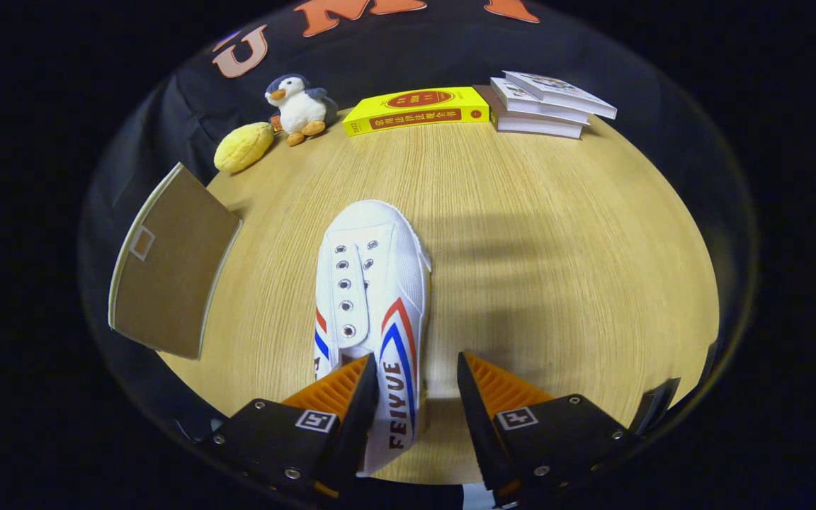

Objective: Open the storage box then place both shoes into the box .Put the left shoe in first, then the right shoe, with the right side of both shoes facing outward in a uniform manner.

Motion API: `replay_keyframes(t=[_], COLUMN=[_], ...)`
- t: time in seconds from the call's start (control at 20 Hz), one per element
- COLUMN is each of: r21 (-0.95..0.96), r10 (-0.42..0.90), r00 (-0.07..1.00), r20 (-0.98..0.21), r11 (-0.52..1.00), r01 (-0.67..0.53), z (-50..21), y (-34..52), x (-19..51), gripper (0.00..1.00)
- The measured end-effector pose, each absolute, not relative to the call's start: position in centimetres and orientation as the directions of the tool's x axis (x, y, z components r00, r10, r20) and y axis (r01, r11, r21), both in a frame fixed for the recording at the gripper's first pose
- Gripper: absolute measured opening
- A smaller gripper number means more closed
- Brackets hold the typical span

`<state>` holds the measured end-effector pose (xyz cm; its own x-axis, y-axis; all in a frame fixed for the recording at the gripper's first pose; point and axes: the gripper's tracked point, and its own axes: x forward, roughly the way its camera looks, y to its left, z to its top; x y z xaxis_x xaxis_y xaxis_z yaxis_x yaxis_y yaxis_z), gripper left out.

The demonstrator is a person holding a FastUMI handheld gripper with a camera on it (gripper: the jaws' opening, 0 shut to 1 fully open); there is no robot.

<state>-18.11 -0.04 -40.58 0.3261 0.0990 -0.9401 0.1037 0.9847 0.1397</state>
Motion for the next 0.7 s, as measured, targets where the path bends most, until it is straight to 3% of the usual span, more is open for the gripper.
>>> replay_keyframes(t=[0.35, 0.7], r21=[0.201, 0.295], r10=[0.132, 0.200], r00=[0.342, 0.434], r20=[-0.930, -0.879], r11=[0.964, 0.941], r01=[0.174, 0.164], z=[-39.9, -34.2], y=[1.0, 5.7], x=[-17.8, -14.8], gripper=[0.06, 0.03])
